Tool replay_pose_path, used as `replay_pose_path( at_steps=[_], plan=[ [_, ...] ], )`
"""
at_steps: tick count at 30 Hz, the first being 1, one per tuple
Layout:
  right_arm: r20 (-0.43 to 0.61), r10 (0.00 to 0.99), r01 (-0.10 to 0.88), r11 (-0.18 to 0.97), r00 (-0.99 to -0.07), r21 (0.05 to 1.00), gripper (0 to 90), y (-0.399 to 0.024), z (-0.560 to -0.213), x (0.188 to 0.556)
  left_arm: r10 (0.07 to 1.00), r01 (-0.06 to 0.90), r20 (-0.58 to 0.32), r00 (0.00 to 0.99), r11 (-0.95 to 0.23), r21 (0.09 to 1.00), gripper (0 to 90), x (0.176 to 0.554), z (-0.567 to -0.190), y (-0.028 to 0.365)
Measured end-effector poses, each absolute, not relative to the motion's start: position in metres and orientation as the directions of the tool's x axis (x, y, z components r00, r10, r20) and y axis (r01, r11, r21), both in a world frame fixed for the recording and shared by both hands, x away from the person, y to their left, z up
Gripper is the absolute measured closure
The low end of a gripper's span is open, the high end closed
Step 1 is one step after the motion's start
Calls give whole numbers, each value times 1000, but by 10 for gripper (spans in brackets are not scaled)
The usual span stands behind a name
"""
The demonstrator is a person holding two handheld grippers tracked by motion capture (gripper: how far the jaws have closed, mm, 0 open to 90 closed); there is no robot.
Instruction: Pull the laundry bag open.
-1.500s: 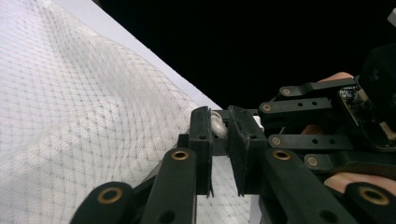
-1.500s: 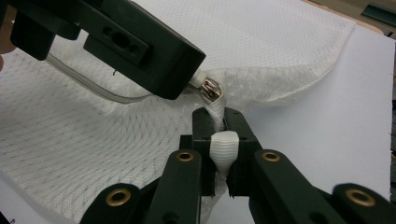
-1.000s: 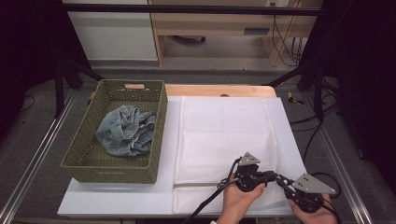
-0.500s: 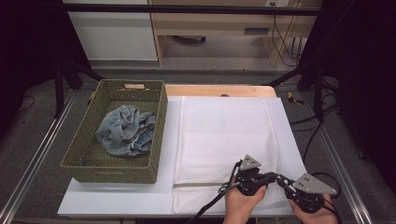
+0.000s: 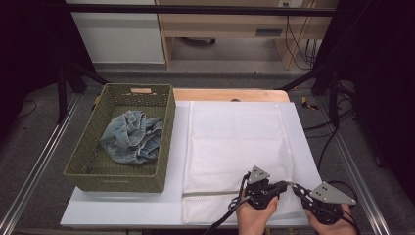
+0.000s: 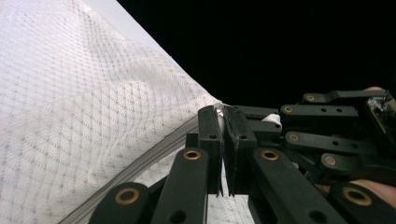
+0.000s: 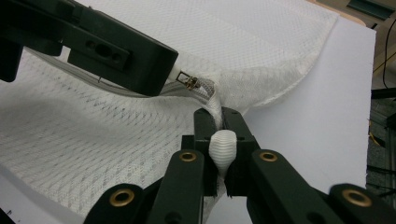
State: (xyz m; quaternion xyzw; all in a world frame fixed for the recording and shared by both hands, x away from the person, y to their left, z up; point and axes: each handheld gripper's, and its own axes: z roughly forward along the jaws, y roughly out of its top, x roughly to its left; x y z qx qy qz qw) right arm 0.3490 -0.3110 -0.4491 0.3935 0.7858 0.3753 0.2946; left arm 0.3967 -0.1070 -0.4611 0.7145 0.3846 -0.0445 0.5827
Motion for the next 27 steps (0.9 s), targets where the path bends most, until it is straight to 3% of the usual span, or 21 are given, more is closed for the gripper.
replay_pose_path(
  at_steps=[27],
  plan=[
    [-185,826,408,442,-533,799,866,-306,-448,344,492,647,-569,659,16,762,869,396,-474,-85]
  ],
)
